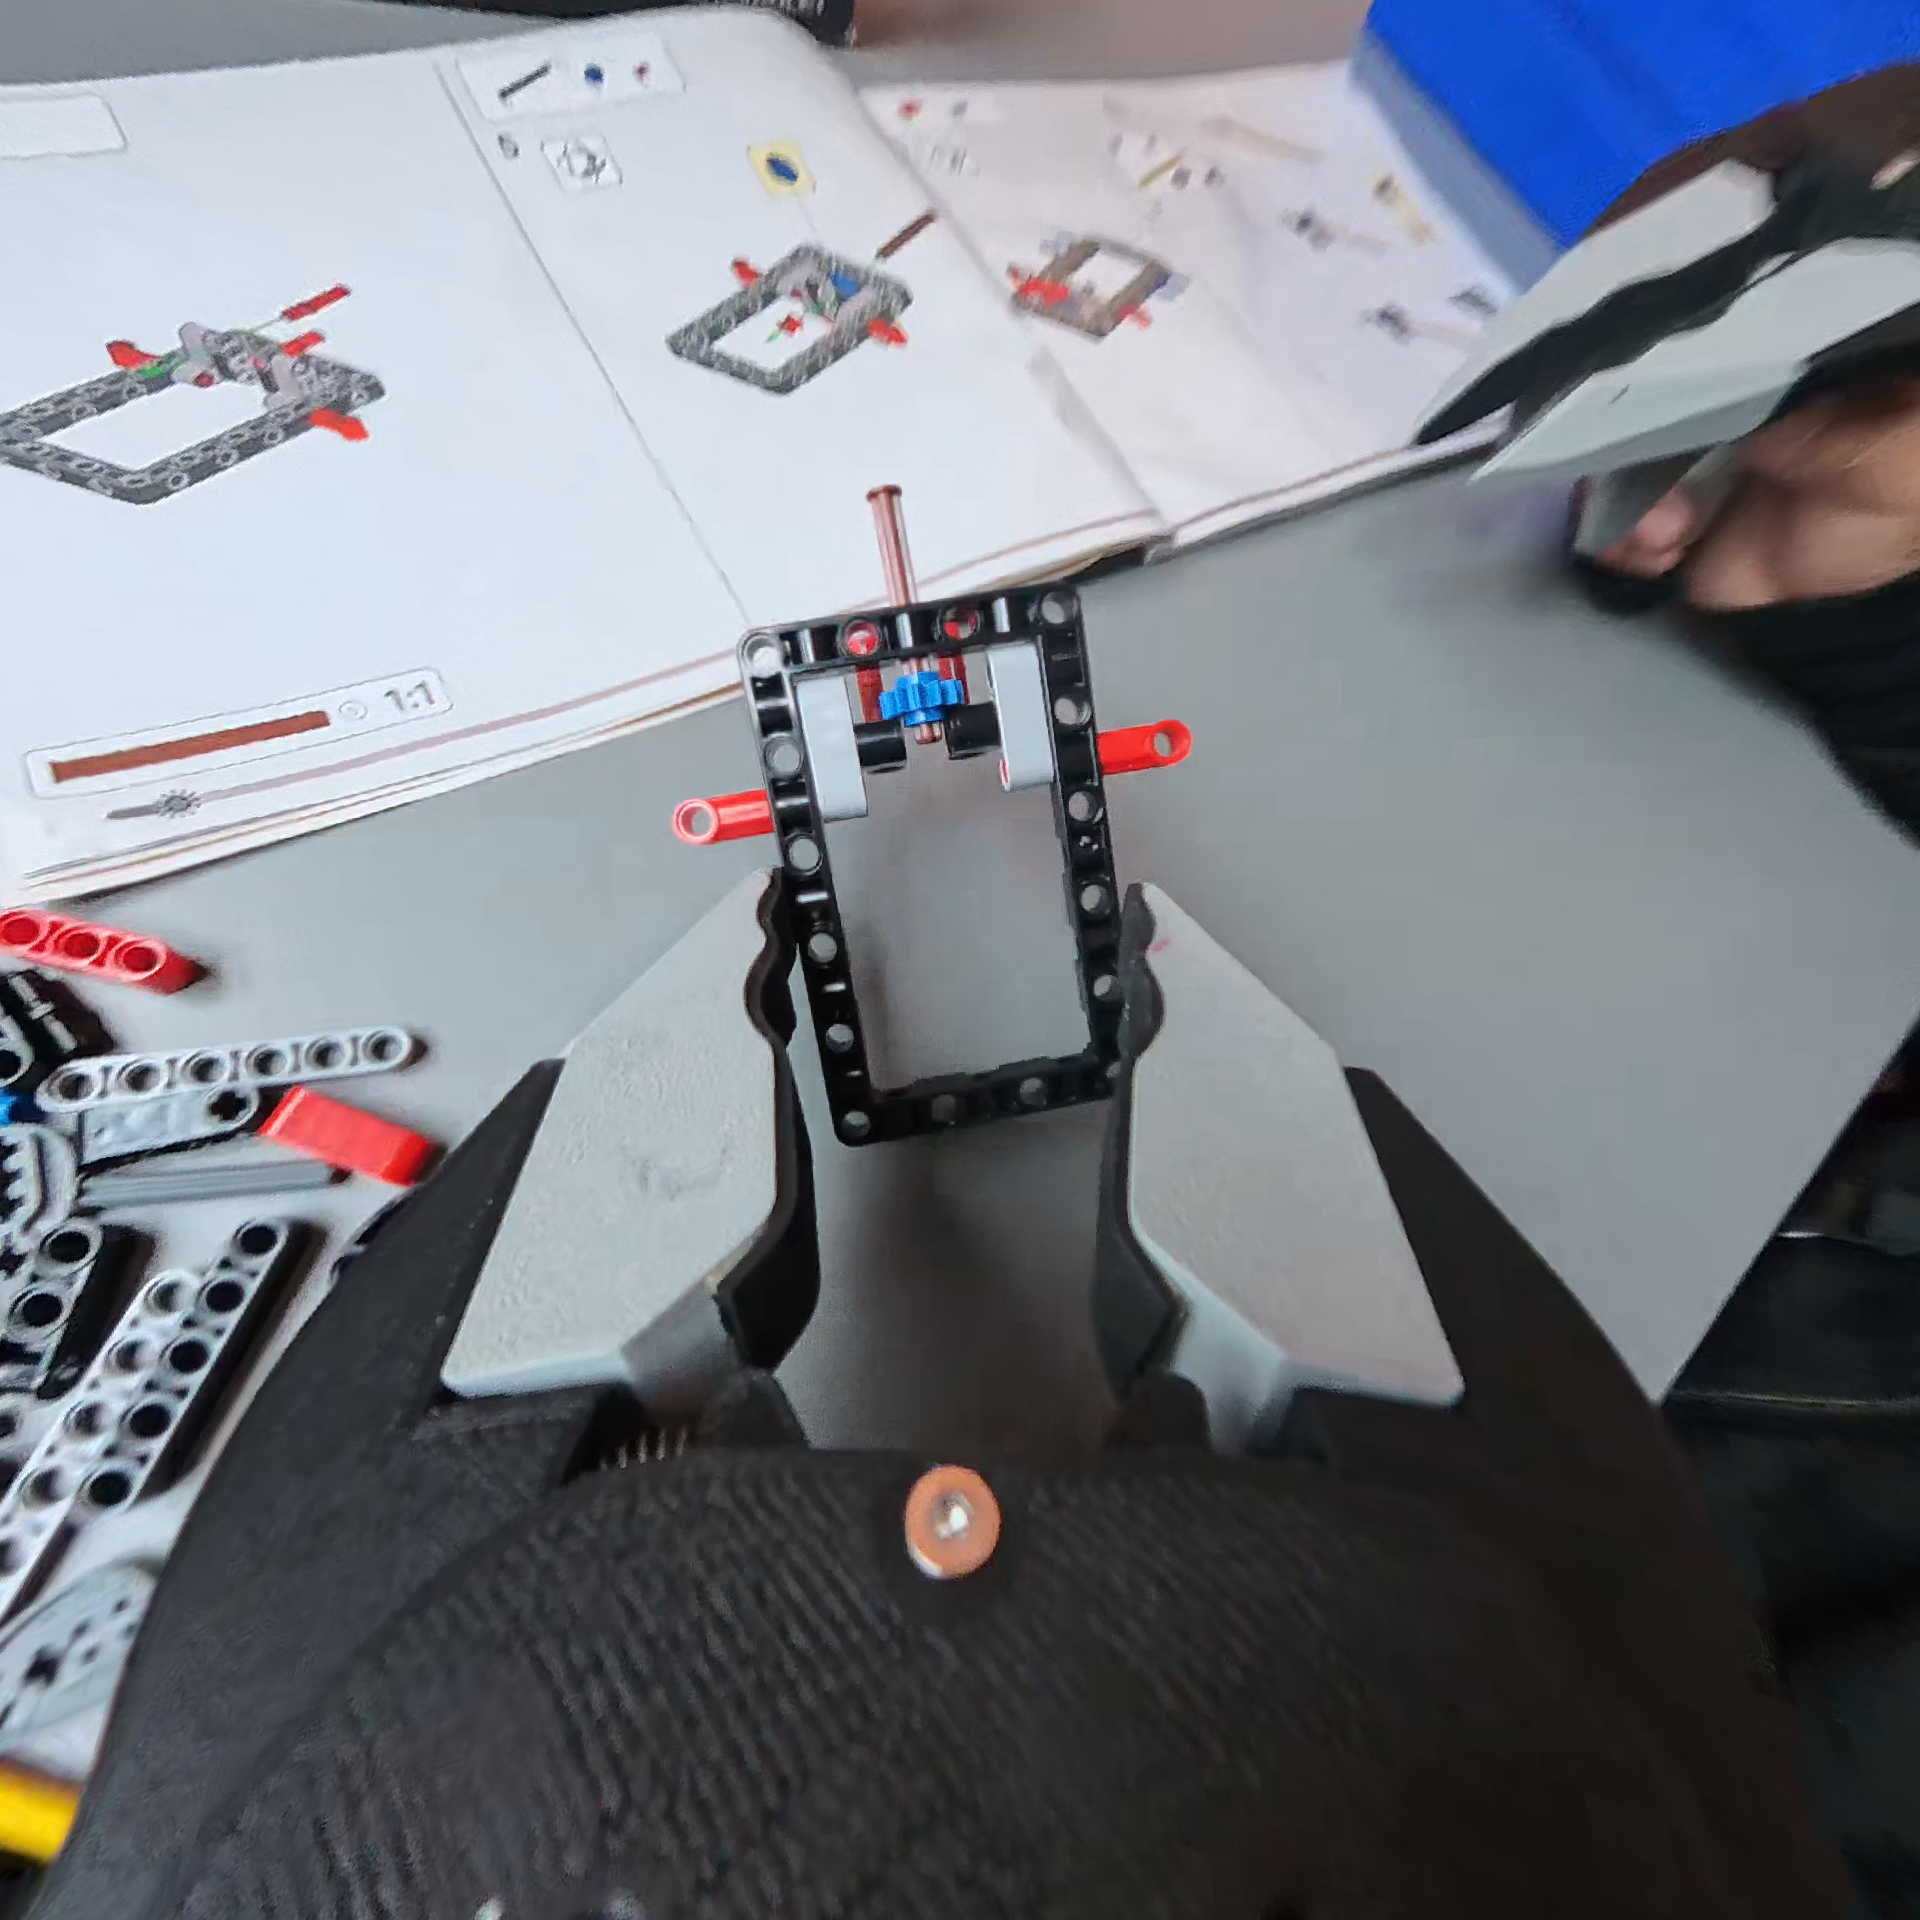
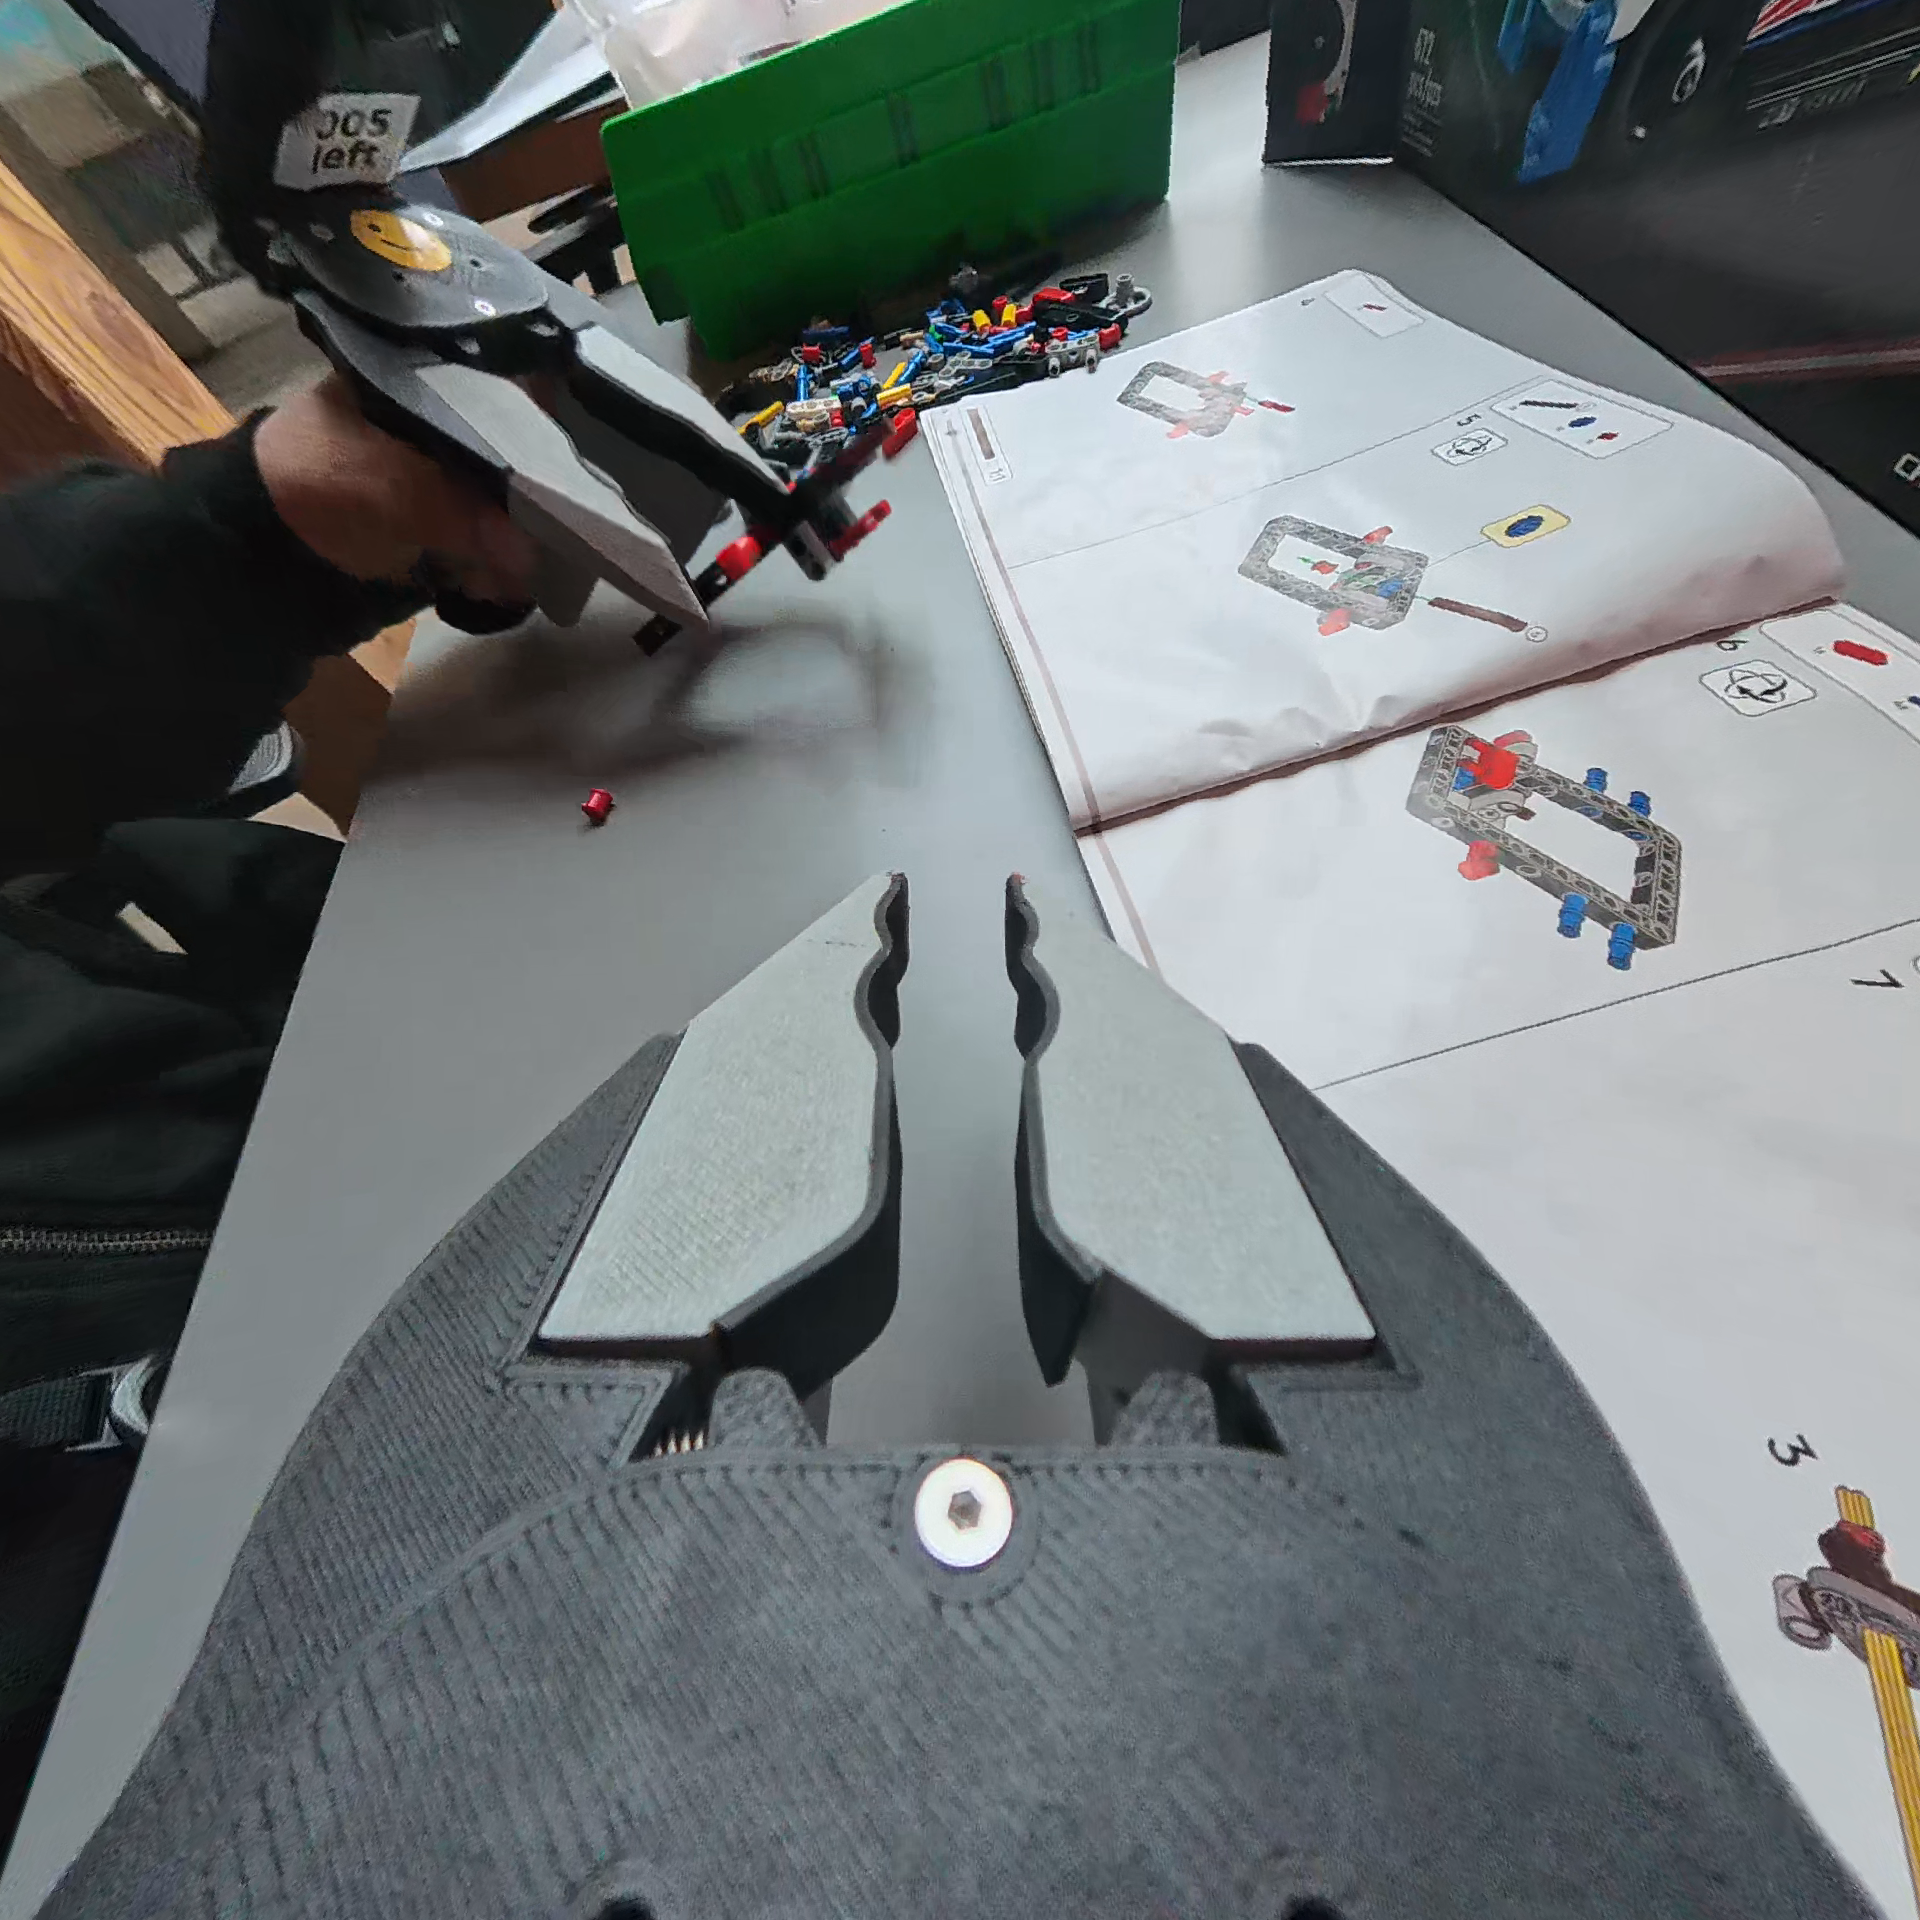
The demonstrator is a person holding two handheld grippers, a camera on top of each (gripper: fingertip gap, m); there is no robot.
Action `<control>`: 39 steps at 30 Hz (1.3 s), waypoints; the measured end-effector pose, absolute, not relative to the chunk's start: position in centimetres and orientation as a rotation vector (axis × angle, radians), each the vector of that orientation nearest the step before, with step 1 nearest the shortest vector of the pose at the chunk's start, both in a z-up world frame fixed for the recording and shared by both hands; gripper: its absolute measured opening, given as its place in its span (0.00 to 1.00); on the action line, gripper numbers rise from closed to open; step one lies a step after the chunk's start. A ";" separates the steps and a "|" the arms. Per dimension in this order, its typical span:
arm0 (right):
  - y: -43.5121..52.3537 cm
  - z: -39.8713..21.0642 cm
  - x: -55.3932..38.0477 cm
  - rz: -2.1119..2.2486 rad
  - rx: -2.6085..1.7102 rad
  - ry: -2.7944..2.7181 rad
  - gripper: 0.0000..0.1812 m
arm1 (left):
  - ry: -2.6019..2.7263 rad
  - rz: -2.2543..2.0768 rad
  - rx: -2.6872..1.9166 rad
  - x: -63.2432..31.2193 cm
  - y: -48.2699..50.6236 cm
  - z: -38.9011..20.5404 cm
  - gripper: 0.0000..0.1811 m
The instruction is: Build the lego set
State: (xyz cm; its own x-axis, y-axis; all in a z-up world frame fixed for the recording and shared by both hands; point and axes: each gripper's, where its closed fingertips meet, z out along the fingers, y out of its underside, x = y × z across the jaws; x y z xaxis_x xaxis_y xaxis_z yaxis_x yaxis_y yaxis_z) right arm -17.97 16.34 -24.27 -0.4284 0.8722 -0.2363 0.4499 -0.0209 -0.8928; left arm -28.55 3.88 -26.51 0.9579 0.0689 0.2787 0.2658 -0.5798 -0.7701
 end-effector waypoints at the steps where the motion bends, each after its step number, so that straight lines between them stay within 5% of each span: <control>1: 16.3 -24.2 -18.0 1.436 -1.371 -1.867 0.08 | -0.238 -0.324 -2.132 -28.5 4.1 -26.0 0.34; 14: 15.8 -24.0 -18.0 1.439 -1.308 -1.890 0.07 | 0.138 -0.780 -1.612 -25.4 4.9 -18.5 0.34; 39: 15.0 -24.6 -18.0 1.365 -1.255 -1.947 0.07 | -0.229 -0.918 -1.306 -30.4 6.5 -16.4 0.34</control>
State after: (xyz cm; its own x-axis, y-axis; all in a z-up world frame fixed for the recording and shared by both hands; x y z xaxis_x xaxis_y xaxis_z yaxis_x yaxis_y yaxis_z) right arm -17.95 15.01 -24.55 -0.4854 0.8641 -0.1331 0.4196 0.0966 -0.9026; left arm -30.37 6.49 -16.45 0.6412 -0.4489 0.6223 0.6888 -0.0207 -0.7247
